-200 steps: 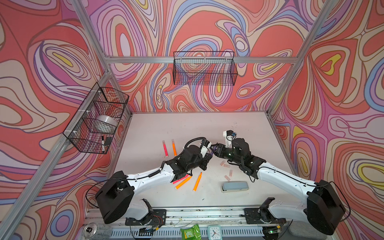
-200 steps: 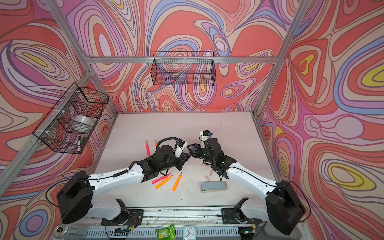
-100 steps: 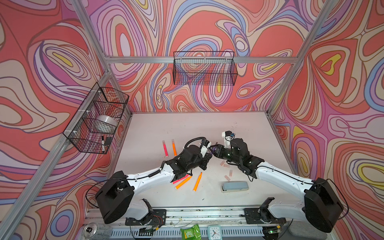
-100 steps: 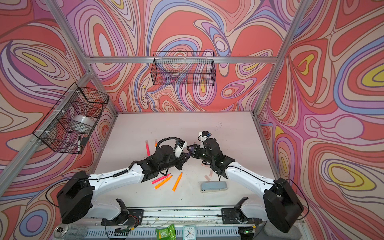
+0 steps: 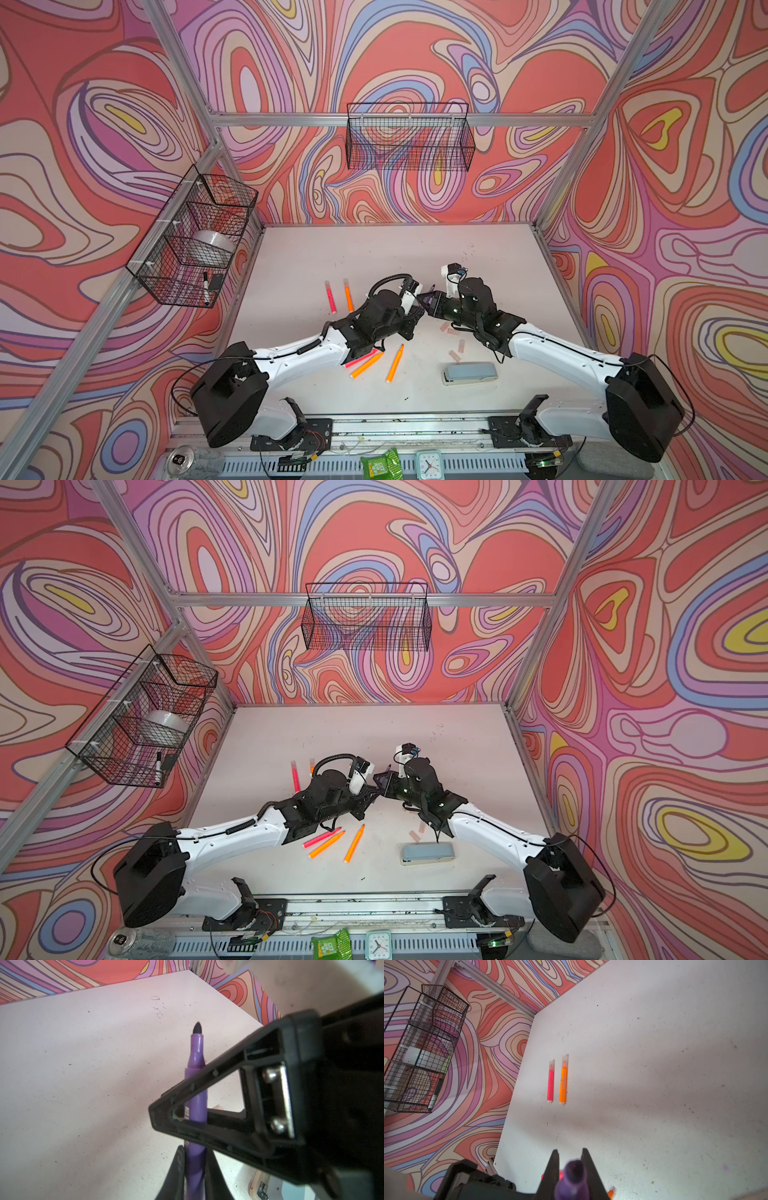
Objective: Insert the pens into the pen caps
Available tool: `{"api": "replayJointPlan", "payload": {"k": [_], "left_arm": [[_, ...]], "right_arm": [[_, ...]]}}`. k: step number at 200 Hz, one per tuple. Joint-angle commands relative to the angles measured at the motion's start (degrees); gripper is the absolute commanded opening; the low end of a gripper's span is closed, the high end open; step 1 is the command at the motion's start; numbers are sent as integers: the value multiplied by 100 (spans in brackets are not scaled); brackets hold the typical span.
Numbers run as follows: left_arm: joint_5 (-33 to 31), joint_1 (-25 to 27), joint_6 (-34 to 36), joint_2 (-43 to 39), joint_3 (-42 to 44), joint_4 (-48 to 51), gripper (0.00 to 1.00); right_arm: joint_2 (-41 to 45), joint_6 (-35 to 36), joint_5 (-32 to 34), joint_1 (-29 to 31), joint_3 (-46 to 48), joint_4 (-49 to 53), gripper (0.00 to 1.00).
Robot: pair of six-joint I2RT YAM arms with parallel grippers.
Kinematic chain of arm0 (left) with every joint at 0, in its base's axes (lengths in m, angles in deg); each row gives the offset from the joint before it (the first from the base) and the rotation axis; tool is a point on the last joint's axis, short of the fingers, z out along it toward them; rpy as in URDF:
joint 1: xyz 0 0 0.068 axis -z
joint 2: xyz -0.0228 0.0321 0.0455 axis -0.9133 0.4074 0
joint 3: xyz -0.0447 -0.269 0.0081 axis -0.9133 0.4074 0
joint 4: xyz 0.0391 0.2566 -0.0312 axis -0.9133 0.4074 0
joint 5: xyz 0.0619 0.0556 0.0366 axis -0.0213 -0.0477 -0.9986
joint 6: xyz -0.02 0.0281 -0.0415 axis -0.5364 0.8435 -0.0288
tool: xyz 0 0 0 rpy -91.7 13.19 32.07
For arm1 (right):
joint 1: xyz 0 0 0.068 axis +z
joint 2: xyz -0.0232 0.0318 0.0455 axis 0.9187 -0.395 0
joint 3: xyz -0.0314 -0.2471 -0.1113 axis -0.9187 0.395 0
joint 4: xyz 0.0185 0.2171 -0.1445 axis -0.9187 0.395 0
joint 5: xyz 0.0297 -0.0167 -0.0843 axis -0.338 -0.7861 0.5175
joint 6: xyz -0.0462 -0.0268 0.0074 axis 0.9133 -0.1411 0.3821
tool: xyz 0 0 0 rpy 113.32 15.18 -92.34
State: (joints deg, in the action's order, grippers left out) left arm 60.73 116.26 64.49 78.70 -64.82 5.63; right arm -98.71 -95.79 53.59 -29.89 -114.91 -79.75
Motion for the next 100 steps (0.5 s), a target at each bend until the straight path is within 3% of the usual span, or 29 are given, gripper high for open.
{"api": "replayJointPlan", "payload": {"k": [1,44,100], "left_arm": [[70,10,13,-48,-21,-212,7],[39,11,13,-13,-52,-173,31],[-125,8,4,-101,33,-232,36]], "right_arm": [[-22,36,13,47,-140,-102,7],[-83,55,-33,145,-164,-180,2],[-313,37,-3,432,-196,-322,1]]}}
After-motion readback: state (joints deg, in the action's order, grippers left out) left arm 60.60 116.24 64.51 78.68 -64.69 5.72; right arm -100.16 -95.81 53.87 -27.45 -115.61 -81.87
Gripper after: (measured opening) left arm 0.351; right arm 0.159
